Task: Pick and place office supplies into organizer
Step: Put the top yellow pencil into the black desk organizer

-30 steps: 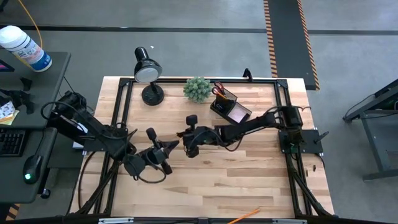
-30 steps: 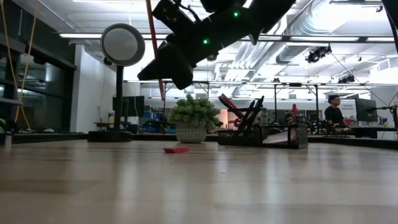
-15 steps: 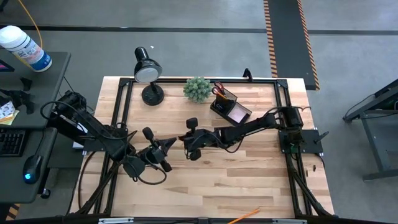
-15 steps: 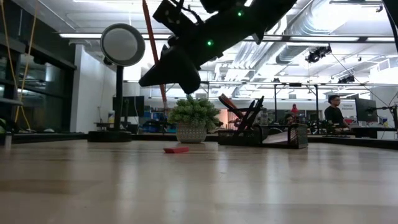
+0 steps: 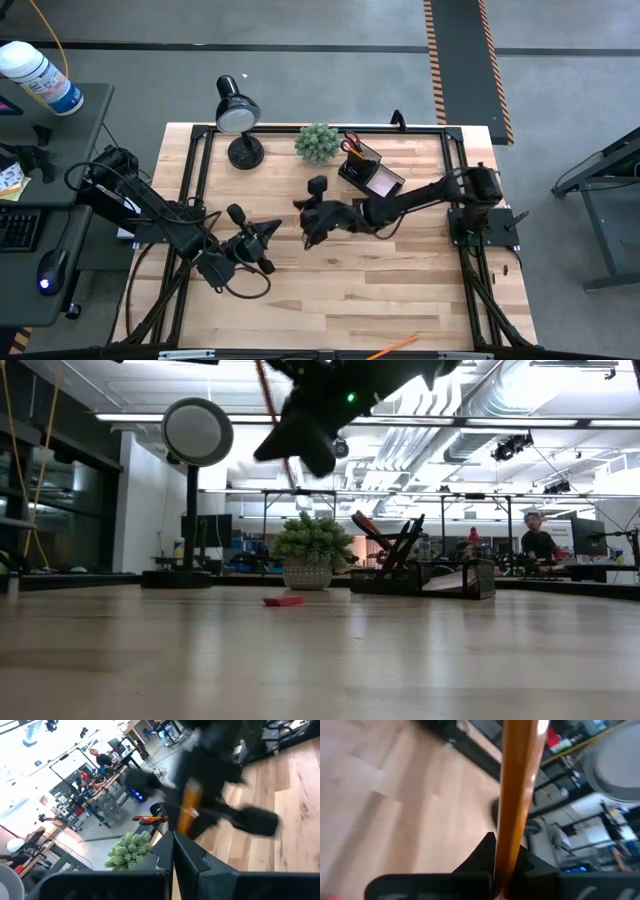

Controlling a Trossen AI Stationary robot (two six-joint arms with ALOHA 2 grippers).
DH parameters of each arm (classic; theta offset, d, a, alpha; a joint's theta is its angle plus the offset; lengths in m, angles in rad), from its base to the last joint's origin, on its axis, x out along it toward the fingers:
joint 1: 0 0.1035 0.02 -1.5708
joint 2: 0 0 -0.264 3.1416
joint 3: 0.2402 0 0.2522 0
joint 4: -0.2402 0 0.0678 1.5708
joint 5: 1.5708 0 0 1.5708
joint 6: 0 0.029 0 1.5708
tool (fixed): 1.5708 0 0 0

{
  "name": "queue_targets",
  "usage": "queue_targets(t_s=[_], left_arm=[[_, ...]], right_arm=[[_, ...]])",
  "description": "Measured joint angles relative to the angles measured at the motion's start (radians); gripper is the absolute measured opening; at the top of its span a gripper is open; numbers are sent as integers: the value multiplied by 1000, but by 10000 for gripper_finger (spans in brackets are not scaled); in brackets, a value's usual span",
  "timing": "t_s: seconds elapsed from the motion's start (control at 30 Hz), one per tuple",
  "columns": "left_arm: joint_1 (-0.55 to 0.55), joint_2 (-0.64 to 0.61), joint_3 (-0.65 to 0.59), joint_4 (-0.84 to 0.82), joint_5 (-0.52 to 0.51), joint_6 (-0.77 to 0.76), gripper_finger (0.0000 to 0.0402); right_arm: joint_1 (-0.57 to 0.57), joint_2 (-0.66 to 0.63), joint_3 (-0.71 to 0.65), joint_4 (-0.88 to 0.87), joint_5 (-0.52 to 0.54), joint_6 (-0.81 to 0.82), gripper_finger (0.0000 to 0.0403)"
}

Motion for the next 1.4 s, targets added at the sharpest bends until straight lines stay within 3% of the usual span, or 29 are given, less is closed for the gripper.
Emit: queue_targets(t_s=[0.2,0.37,0.63,0.87,1.2,1.4], left_arm=[[-29,0,0,-67,-22,-69,0],[-73,0,0,-138,-61,-153,0],[-83,2,0,-234,1,-293,0],[-83,5,0,-313,13,-385,0],[-83,5,0,-359,31,-425,0],[-83,5,0,-391,30,-478,0]], right_arm=[[-62,-118,0,-131,83,11,3],[-160,-225,0,-276,71,94,3],[-354,-317,0,-404,-88,221,3],[-500,-312,0,-465,-248,367,3],[-595,-312,-5,-543,-286,457,3],[-623,-317,-143,-417,-309,526,3]])
